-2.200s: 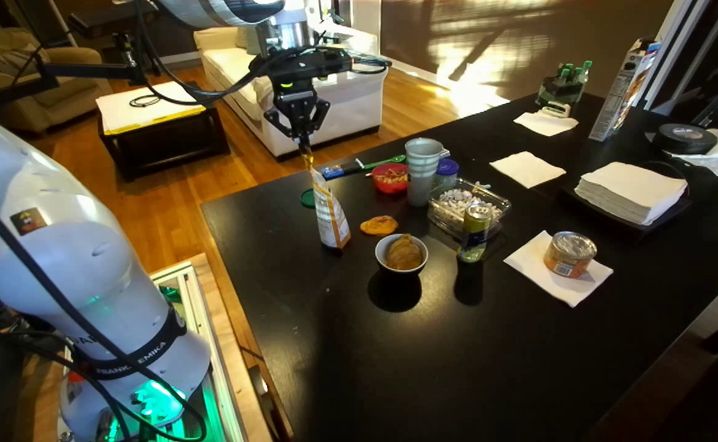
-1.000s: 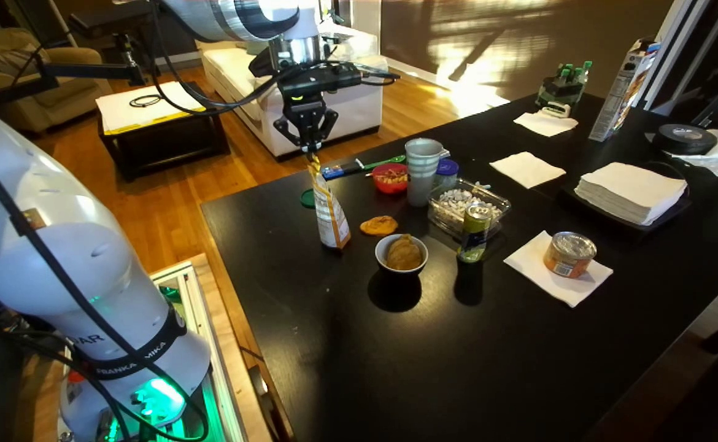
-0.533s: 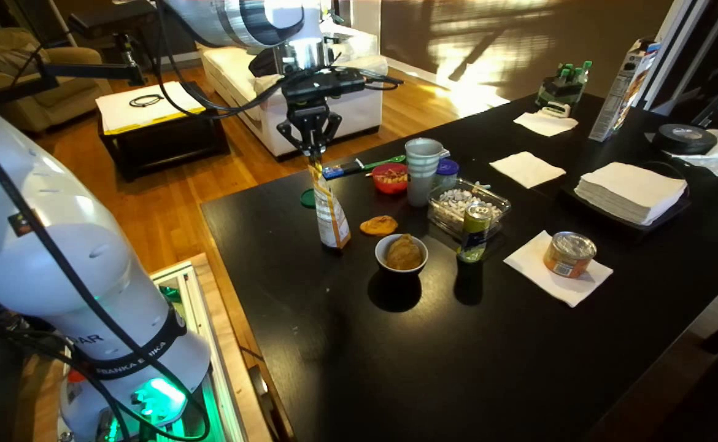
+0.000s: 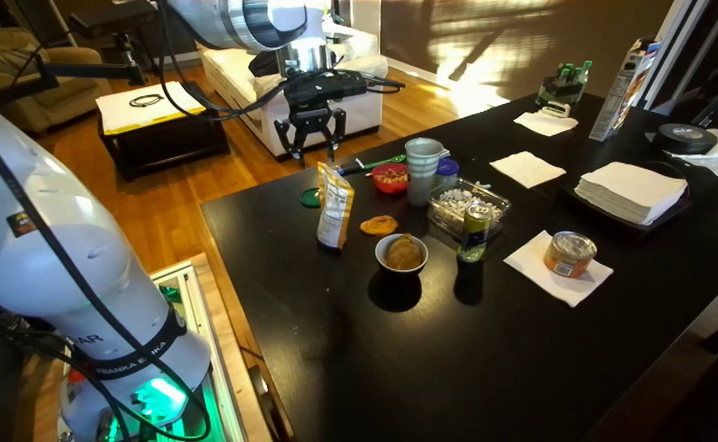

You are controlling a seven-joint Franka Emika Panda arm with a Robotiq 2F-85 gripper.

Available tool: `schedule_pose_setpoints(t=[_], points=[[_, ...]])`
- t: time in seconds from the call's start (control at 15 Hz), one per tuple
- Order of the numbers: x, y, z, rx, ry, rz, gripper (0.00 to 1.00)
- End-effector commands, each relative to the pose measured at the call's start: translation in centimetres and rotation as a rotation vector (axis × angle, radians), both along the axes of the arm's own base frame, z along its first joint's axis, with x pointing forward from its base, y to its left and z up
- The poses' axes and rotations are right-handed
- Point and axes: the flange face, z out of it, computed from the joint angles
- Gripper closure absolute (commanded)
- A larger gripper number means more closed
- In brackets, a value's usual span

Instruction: Pick up an object and place it in a paper plastic bag and it did this smoothly

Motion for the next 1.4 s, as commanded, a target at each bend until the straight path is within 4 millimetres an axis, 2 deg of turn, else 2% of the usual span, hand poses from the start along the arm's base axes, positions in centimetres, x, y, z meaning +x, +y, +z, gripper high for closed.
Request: schedule_pose_setpoints(t=[0.0,0.4,0.67,0.8,1.07,1.33], points=[[0.4,0.0,0.2,0.008,-0.004,-0.014,0.02],[0.7,-0.1,0.7,0.013,-0.008,-0.031,0.0],[1.1,0.1,2.1,-0.039,0.054,-0.244,0.0],[1.3,0.6,3.5,-0.056,0.078,-0.348,0.0],[1.4,2.3,6.5,-0.026,0.098,-0.553,0.0],[1.0,3.3,8.3,0.035,0.09,-0.759,0.0]])
